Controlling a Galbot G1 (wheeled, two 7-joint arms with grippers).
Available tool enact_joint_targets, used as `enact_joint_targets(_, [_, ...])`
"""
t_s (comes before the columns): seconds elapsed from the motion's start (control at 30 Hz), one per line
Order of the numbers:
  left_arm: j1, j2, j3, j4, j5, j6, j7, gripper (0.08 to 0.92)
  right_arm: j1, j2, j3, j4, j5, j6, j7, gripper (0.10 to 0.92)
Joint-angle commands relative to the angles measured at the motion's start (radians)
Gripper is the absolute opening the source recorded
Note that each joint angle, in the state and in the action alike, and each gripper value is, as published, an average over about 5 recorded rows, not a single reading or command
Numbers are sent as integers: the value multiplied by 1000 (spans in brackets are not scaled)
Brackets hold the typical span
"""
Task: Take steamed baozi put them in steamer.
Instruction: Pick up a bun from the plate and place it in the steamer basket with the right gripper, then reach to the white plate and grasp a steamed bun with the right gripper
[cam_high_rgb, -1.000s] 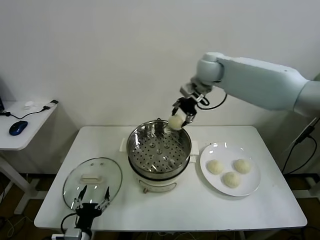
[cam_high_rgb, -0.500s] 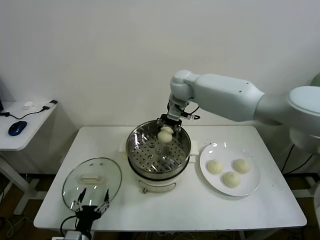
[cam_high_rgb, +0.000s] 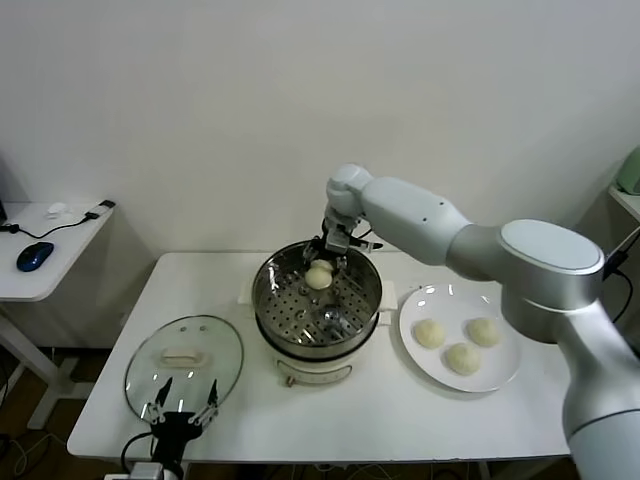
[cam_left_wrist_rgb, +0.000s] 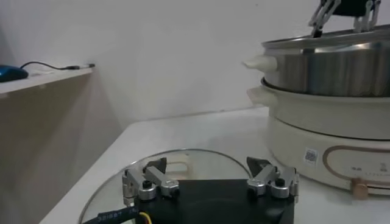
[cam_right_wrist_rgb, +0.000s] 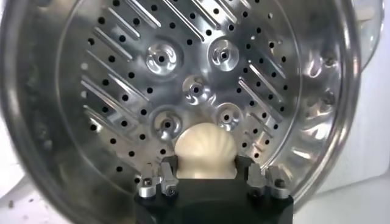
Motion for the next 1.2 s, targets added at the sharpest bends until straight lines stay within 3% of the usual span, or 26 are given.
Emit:
enact_joint_targets(0.03, [-1,0,-1,0,0,1,-3,823,3,12,22,-32,46,39,3,788])
enact_joint_targets(0.13, [2,-2,-2,-9,1,3,-3,823,101,-42,-40,65,218,14,-64,818])
enact_joint_targets(0.37, [12,-7,3,-27,11,7,-1,823,454,-250,-370,317,825,-138,-201,823])
enact_joint_targets(0.43, [12,-8,5,-27,13,6,0,823,520,-340,-454,375,920,-211,-215,823])
enact_joint_targets(0.6, [10,-8,8,-24,13,5,0,823,645,-606,-683,503,901,-549,-156,823])
enact_joint_targets(0.83, [2,-4,6,-17,8,4,2,823,596,-858,-824,718,916,-874,-24,823])
enact_joint_targets(1.0, [-1,-4,4,-11,7,4,2,823,387,-916,-701,778,924,-1003,58,823])
enact_joint_targets(1.2, [-2,-5,6,-3,8,3,1,823,92,-846,-456,665,863,-1062,114,823])
